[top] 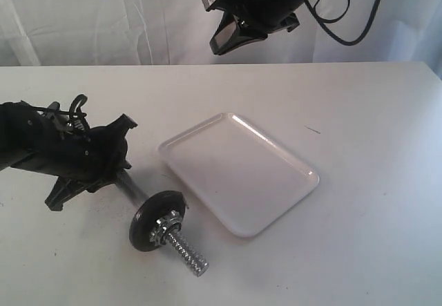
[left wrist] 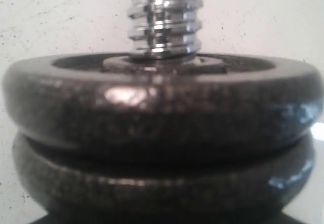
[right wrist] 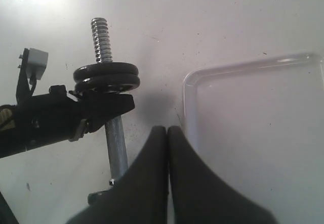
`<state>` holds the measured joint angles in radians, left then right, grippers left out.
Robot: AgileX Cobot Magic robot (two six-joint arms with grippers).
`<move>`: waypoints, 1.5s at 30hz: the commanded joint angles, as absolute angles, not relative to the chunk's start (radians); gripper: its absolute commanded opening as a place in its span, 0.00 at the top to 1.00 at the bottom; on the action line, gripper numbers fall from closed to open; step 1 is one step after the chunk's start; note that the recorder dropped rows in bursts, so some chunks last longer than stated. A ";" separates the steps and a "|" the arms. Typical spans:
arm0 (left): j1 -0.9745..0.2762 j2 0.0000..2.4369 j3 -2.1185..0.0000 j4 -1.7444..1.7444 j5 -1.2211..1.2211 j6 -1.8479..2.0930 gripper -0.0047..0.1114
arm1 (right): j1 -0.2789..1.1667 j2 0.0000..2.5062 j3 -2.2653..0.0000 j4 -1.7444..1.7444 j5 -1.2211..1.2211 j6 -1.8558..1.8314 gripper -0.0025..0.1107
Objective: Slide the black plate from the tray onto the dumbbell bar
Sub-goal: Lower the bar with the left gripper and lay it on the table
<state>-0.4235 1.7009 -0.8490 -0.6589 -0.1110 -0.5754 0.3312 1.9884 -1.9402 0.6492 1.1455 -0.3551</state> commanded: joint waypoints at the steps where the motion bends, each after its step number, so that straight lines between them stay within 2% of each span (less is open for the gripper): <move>1: -0.420 1.673 -0.886 -0.691 -0.246 -0.584 0.96 | 0.325 1.975 -1.944 0.653 1.180 -0.353 0.98; 41: -0.420 1.716 -0.899 -0.591 -0.156 -0.591 0.96 | 0.325 1.975 -1.944 0.653 1.211 -0.353 0.98; 42: -0.420 1.716 -0.899 -0.591 -0.160 -0.591 0.94 | 0.325 1.975 -1.944 0.653 1.211 -0.353 0.98; 45: -0.420 1.716 -0.899 -0.591 -0.160 -0.603 0.80 | 0.325 1.975 -1.944 0.653 1.211 -0.353 0.98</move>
<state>-0.4199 1.7506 -0.8692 -0.5829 -0.0849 -0.5942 0.3312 1.9884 -1.9402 0.6492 1.2040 -0.3551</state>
